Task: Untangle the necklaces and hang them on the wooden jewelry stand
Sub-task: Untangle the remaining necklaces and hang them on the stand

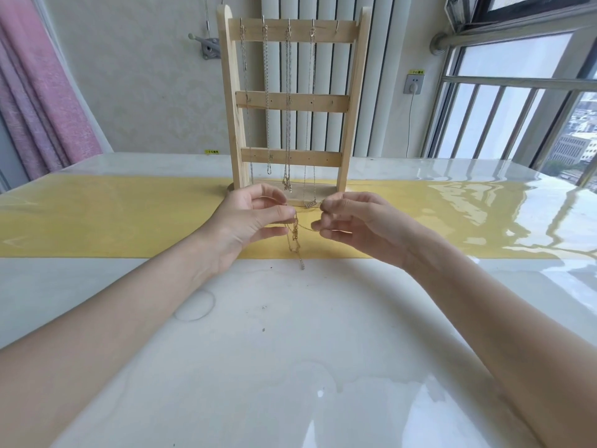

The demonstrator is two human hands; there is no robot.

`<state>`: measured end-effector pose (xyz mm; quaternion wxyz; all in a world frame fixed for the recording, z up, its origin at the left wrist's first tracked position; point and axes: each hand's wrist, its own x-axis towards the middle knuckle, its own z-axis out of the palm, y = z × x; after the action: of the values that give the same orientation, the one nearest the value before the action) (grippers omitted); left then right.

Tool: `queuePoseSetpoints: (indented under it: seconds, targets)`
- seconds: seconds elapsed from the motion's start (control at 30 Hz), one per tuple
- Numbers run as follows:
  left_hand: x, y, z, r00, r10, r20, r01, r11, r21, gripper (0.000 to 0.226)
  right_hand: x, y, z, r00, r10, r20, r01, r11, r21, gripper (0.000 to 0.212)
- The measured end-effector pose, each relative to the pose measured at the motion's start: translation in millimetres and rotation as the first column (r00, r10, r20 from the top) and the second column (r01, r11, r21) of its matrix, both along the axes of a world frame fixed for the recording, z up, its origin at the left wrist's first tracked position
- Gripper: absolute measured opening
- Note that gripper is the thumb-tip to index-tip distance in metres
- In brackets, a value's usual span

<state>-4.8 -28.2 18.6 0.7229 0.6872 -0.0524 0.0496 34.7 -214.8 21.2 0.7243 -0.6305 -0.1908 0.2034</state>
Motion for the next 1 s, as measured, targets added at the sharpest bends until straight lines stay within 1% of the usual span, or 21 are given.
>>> queuePoseSetpoints:
  seconds: [0.13, 0.2, 0.3, 0.4, 0.5, 0.6, 0.67, 0.73, 0.77, 0.83, 0.87, 0.9, 0.93, 1.0]
  targets:
    - [0, -5, -2, 1.000, -0.018, -0.022, 0.016, 0.996, -0.083, 0.018, -5, 9, -1, 0.999, -0.053, 0.008, 0.053, 0.999, 0.008, 0.014]
    - [1, -8, -3, 1.000, 0.002, -0.021, -0.004, 0.997, -0.072, 0.016, -5, 11, -2, 0.997, -0.075, 0.006, 0.075, 0.997, 0.016, 0.014]
    - [3, -10, -7, 0.998, 0.069, 0.006, -0.069, 0.998, 0.007, 0.015, -5, 13, -4, 0.993, -0.117, 0.008, 0.117, 0.993, 0.020, 0.014]
    - [3, -11, -9, 0.986, 0.119, 0.120, -0.135, 0.981, 0.139, 0.018, -6, 15, -5, 0.989, -0.145, 0.031, 0.146, 0.989, -0.020, 0.014]
    - [1, -11, -11, 0.961, 0.107, 0.255, -0.188, 0.928, 0.320, 0.020, -6, 15, -7, 0.974, -0.203, 0.098, 0.211, 0.974, -0.080, 0.015]
    - [1, -9, -11, 0.952, 0.097, 0.291, -0.214, 0.889, 0.405, 0.020, -4, 11, -3, 0.964, -0.223, 0.142, 0.237, 0.967, -0.092, 0.019]
    - [0, -6, -9, 0.948, 0.086, 0.306, -0.223, 0.866, 0.447, 0.020, -3, 8, 2, 0.959, -0.214, 0.188, 0.246, 0.955, -0.165, 0.024]
    - [-2, -5, -7, 0.949, 0.055, 0.309, -0.210, 0.844, 0.494, 0.020, -5, 8, 5, 0.939, -0.199, 0.282, 0.282, 0.912, -0.296, 0.027]
    - [-3, -6, -6, 0.952, 0.039, 0.303, -0.198, 0.834, 0.514, 0.020, -6, 9, 6, 0.912, -0.182, 0.369, 0.325, 0.869, -0.373, 0.027]
    - [-4, -8, -5, 0.962, 0.015, 0.274, -0.164, 0.832, 0.530, 0.019, -10, 13, 7, 0.809, -0.072, 0.584, 0.438, 0.736, -0.516, 0.025]
    - [-4, -9, -5, 0.968, 0.005, 0.252, -0.140, 0.843, 0.520, 0.019, -11, 16, 6, 0.764, 0.007, 0.646, 0.469, 0.682, -0.562, 0.022]
    - [-4, -9, -5, 0.973, -0.002, 0.230, -0.116, 0.859, 0.498, 0.018, -12, 18, 6, 0.757, 0.054, 0.652, 0.459, 0.665, -0.589, 0.020]
    - [-3, -9, -5, 0.977, -0.008, 0.211, -0.095, 0.875, 0.474, 0.017, -11, 17, 5, 0.797, 0.061, 0.601, 0.403, 0.689, -0.603, 0.022]
    - [-3, -9, -5, 0.984, -0.023, 0.174, -0.059, 0.891, 0.450, 0.014, -9, 15, 4, 0.905, 0.041, 0.423, 0.239, 0.774, -0.586, 0.031]
